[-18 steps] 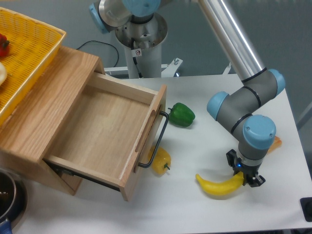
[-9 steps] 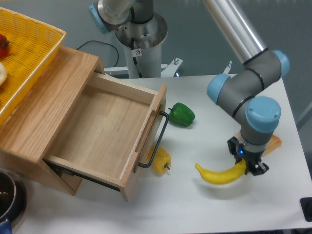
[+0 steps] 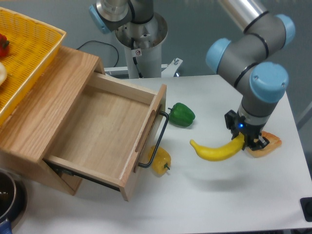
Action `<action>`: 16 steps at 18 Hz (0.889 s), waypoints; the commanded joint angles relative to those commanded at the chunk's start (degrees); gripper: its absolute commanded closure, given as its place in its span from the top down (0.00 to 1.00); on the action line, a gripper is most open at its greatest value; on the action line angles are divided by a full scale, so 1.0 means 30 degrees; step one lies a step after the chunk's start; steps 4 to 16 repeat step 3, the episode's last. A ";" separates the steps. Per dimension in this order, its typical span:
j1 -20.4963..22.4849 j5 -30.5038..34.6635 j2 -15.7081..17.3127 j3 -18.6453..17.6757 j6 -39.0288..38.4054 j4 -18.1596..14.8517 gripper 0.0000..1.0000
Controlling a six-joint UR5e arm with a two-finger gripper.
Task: Pick up the banana
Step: 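Lift the grasped banana up off the table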
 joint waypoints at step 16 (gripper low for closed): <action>0.0175 0.0000 -0.0029 0.0176 0.0000 -0.0236 0.14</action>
